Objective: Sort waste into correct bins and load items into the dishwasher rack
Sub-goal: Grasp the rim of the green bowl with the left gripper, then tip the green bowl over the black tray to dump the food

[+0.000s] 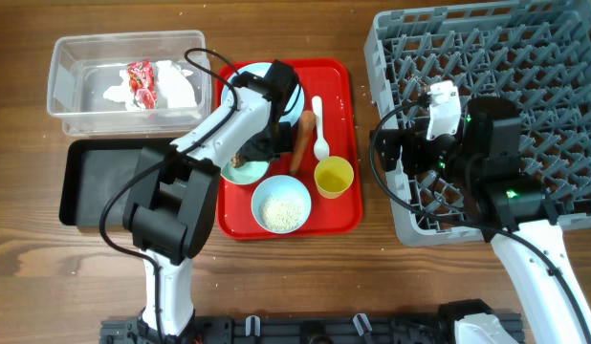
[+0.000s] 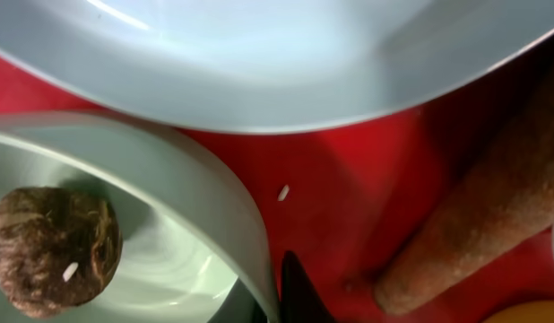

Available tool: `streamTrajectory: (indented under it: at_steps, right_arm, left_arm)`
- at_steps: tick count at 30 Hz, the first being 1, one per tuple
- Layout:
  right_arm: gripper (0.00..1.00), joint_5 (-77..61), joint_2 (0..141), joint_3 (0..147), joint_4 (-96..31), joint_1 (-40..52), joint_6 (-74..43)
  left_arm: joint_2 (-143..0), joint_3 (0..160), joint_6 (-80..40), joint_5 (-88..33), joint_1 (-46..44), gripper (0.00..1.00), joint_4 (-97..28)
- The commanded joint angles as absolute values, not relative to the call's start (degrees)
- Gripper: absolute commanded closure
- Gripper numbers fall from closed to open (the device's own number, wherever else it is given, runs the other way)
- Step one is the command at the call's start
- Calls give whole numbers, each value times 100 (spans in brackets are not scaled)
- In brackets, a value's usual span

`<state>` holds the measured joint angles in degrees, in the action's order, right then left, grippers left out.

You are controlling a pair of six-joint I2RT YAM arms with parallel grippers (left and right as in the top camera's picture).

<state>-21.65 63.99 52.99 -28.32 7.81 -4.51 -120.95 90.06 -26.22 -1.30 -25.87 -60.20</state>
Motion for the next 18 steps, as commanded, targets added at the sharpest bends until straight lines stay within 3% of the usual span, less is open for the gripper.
streamTrajectory:
  at_steps: [1, 11, 14, 18]
  right_arm:
    - [0, -2276, 6440, 5411, -2770, 775, -510]
    - [0, -2276, 6440, 5411, -2808, 775, -513]
    - [0, -2279, 6440, 5411, -2812, 775, -510]
    - [0, -2276, 6440, 5411, -2834, 775, -607]
  left_arm:
    - [-11736, 9240, -2456, -165, -2550, 96, -6215]
    - [-10084, 9671, -1911, -333, -1463, 96, -7817]
    - [-9983, 9662, -1249, -884, -572, 96, -7953]
    - [-10005, 9301, -270, -2602, 718, 96, -7603]
